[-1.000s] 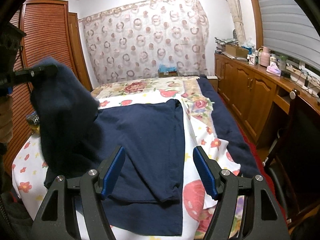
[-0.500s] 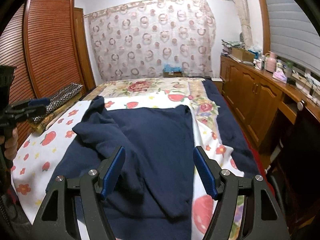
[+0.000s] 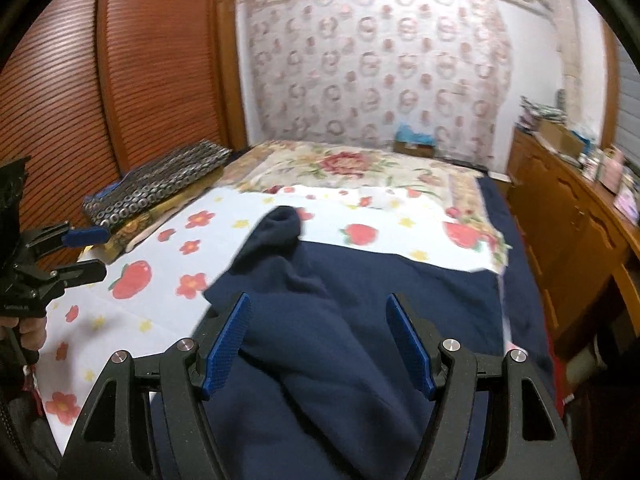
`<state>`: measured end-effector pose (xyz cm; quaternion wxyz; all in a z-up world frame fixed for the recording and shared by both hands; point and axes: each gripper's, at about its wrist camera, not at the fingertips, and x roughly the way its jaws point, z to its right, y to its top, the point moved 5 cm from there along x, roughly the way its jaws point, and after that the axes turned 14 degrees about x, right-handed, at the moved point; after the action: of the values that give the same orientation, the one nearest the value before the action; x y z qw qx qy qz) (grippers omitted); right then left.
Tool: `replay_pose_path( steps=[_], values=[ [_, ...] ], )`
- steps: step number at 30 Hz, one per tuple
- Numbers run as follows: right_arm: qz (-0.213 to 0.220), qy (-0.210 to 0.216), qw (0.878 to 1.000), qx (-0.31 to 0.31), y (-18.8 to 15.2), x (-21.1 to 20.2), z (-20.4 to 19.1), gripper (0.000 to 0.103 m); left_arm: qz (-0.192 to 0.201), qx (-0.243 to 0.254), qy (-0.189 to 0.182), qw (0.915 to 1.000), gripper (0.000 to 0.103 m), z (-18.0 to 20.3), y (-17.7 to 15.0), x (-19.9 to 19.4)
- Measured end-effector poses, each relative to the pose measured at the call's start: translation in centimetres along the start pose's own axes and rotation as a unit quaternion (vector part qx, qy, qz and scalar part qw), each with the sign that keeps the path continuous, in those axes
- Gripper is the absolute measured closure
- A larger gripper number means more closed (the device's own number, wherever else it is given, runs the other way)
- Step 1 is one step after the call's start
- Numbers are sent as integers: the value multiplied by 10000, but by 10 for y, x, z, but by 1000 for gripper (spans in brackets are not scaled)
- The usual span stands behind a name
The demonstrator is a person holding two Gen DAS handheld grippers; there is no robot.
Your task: Fold small clothes
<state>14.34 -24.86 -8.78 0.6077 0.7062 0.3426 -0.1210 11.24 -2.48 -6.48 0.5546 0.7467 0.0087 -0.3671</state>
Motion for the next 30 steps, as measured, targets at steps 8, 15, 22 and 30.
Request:
replay_pose_path(
  steps=[8,15,22,30],
  values=[
    [-809,207,9950,-544,-1,48,-28,31,-11,-99,111,9999,37,-9,-11,-6],
    [-1225,166,9900,-680,0,79,-29,31,-29,-74,195,9998,37,-12,-15,-7],
    [-1450,-71,9850,-934,-7,97,-23,50,-65,-72,176,9998,37,-10,-17,-7],
    [-711,3,9956,-603,30,50,0,97,-72,-10,157,9999,37,-6,-16,-6]
  ],
)
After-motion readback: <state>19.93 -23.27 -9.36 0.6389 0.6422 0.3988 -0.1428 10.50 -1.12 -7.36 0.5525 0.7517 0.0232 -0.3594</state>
